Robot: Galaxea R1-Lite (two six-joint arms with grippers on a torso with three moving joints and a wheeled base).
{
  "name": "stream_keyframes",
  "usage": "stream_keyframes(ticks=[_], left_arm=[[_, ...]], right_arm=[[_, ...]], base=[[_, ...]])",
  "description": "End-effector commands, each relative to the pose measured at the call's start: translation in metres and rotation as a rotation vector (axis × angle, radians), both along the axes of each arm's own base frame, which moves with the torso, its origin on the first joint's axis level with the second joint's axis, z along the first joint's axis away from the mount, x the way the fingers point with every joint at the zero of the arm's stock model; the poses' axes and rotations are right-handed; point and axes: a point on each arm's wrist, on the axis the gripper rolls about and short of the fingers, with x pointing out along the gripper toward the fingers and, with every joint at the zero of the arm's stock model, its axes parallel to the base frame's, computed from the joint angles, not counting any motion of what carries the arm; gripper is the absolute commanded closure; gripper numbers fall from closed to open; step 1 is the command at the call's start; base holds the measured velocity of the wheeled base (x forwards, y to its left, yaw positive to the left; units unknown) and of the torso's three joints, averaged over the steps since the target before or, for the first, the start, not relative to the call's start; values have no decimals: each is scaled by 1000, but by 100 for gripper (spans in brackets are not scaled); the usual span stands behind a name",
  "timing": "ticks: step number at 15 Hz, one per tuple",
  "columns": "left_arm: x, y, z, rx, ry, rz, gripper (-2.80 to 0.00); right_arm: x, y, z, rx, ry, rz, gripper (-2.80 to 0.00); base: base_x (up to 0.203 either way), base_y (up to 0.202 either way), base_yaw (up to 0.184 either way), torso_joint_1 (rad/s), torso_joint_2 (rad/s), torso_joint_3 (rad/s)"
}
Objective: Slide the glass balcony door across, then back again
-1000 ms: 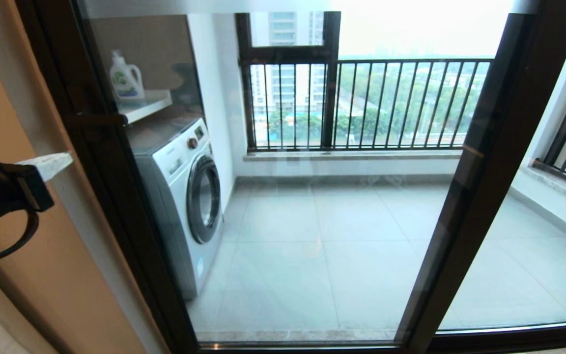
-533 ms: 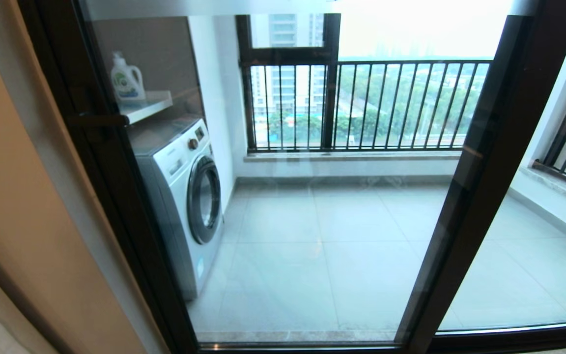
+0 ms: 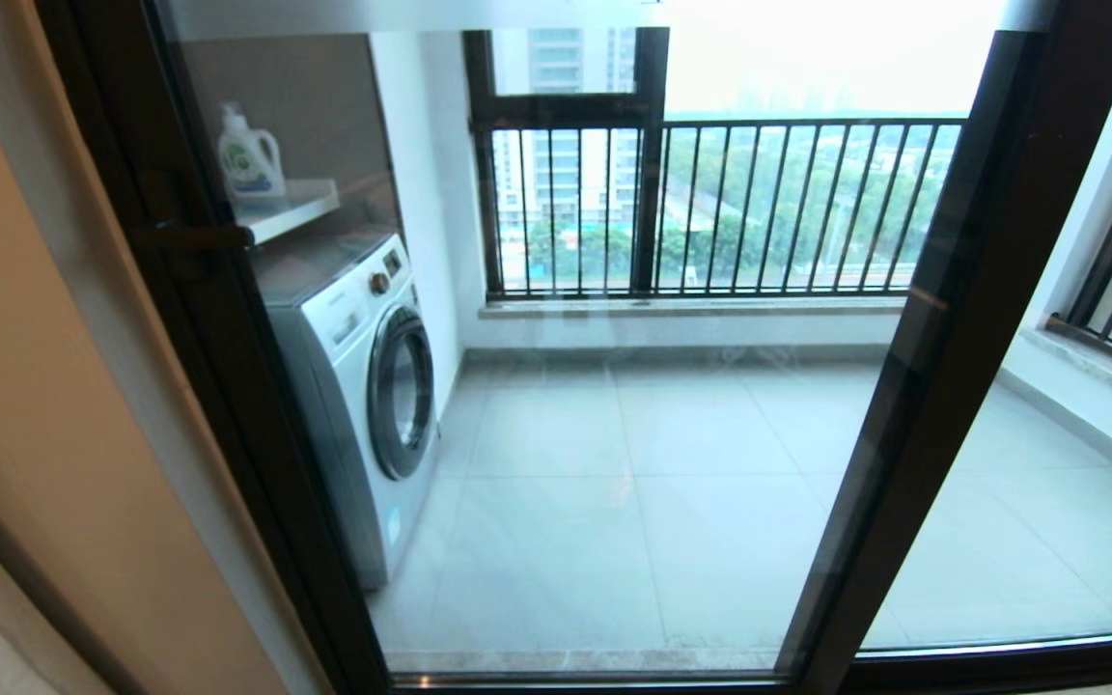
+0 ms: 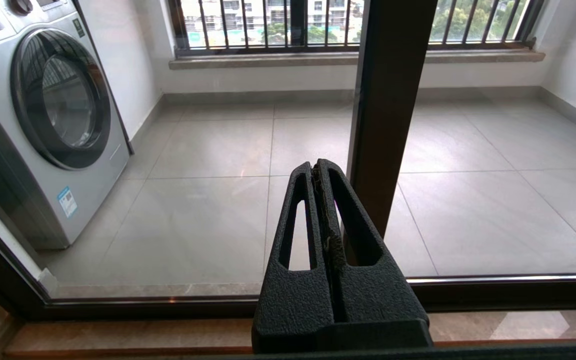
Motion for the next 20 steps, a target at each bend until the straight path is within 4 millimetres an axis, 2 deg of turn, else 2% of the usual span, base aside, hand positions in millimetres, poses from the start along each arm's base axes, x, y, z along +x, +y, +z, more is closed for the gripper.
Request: stream_keyframes(ticks=[1,2,4,7,9,11,20], left_arm=[[-20,1,-21,18,-71,15,0],[-23,1,-36,26,-68,11,0],[-21,2,-78,99,-49,10,0],[6,7,-132,173,52,192,0],[20,11,-152,173,14,354,0],[21,12,-153,147,1,397,0],[21,12,-153,67,15,394,0]], right_arm=[[1,0,-3,-1,13,0,0],[1,0,-3,-1,13,2,0],[1,0,-3,1,13,2,0],[1,0,-3,0,13,1,0],[1,0,-3,0,13,0,0],[1,0,-3,1,13,0,0],[1,0,-3,-1,13,1,0]], base=[[0,0,0,0,0,0],[0,0,0,0,0,0],[0,0,0,0,0,0],[0,0,0,0,0,0],[0,0,0,0,0,0],[0,0,0,0,0,0],[0,0,0,0,0,0]])
